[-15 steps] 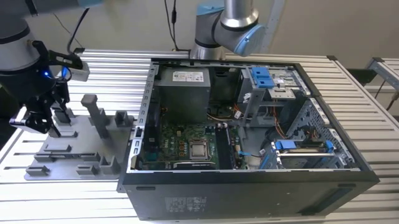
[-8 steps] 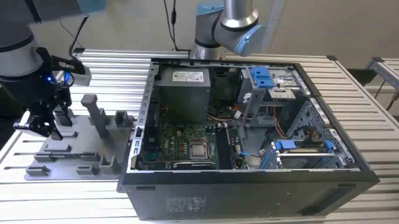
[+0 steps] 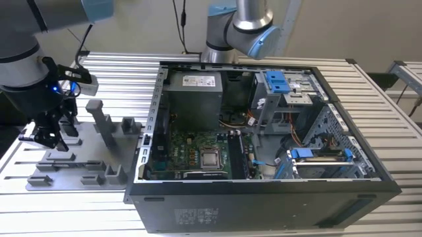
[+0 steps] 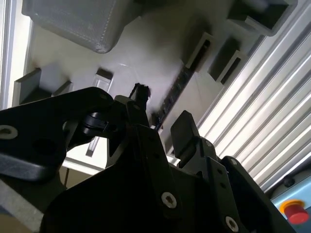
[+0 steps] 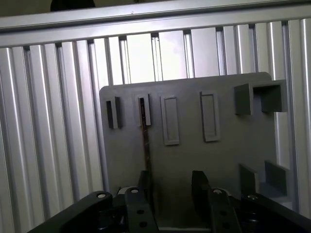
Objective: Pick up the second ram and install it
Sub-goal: 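Pick up the second ram and move it above second insertion slot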
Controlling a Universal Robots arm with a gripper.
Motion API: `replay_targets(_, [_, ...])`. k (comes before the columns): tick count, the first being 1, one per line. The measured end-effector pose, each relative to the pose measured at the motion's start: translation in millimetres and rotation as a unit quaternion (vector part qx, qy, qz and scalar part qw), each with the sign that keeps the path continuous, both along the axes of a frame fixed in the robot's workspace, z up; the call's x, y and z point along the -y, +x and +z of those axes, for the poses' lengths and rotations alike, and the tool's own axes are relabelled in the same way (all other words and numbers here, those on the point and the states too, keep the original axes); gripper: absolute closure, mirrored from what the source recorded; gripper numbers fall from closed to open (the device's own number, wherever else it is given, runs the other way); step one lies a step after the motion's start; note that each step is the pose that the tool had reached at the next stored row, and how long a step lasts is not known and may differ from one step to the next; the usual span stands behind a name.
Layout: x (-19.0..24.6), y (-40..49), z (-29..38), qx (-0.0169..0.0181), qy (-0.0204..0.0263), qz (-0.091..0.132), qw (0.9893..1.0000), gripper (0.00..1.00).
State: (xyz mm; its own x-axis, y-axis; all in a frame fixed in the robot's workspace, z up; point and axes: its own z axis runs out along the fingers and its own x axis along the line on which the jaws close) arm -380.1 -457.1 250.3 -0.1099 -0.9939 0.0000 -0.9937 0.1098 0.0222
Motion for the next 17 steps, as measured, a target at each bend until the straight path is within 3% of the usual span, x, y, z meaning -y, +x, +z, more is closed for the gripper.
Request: replay_targets(17, [1.7, 0.0, -6.8, 0.0, -0.0006, 0.0, 1.0, 0.52])
